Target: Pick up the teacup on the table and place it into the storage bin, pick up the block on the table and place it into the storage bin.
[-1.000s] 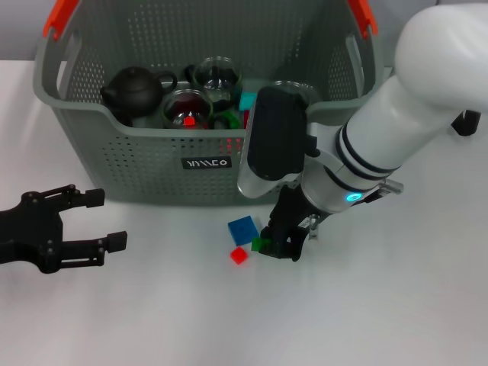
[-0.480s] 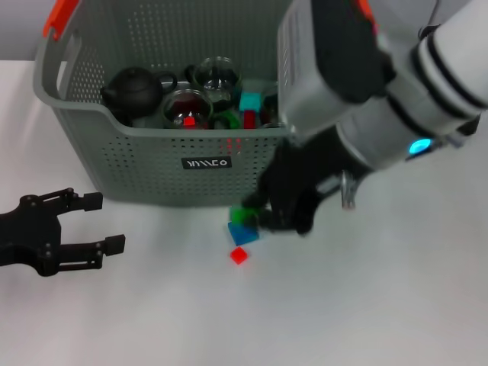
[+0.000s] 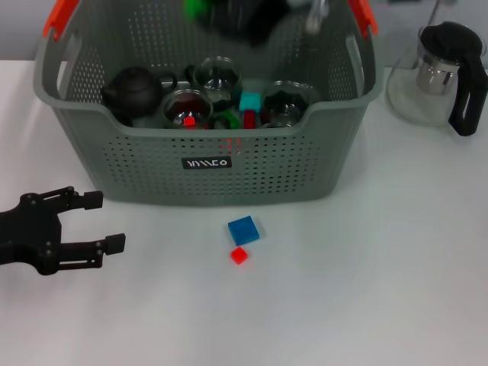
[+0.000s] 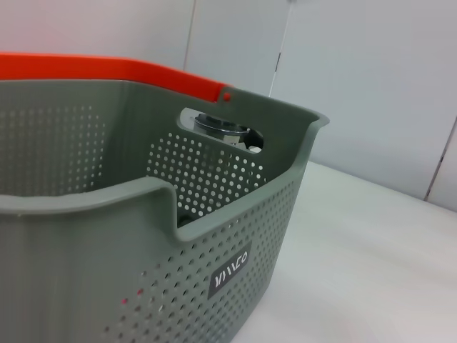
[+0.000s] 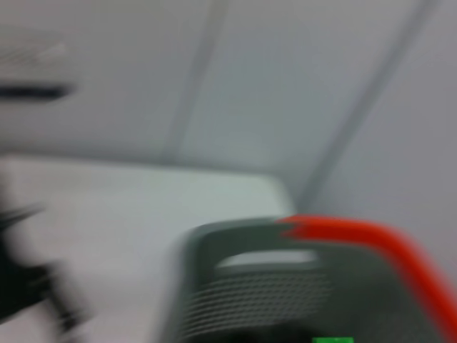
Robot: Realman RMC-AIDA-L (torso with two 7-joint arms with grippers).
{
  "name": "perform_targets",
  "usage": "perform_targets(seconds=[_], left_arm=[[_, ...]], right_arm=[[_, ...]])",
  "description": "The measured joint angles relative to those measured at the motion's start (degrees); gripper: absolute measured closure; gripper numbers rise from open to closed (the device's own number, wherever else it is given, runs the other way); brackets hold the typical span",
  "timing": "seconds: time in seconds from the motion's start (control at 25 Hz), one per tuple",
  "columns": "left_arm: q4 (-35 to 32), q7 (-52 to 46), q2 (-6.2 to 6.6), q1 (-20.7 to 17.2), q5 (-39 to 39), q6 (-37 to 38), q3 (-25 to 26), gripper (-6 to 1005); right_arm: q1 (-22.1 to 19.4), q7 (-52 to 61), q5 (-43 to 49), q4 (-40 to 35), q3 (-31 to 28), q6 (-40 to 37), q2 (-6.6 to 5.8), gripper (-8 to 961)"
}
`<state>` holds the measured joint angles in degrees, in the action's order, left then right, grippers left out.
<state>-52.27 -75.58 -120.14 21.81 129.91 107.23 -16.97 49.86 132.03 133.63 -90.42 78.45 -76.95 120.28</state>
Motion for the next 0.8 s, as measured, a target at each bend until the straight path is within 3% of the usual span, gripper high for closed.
perform_targets(seconds=[0.2, 0.44, 0.8], left_arm=[[0.0, 0.0, 0.00, 0.3, 0.0, -0.2, -0.2, 124], [0.1, 0.0, 0.00, 0.5, 0.0, 0.0, -0.3, 125], [0.0, -0.1, 0.15, 0.6, 0.2, 0.2, -0.5, 124]], right_arm=[[3.2, 4.2, 5.4, 9.5, -5.2, 9.3, -0.18, 743], [7.2, 4.3, 10.4, 24.1, -8.4, 14.2, -0.32, 742], [6.8, 4.0, 10.2, 26.8, -8.1, 14.9, -0.27, 741]])
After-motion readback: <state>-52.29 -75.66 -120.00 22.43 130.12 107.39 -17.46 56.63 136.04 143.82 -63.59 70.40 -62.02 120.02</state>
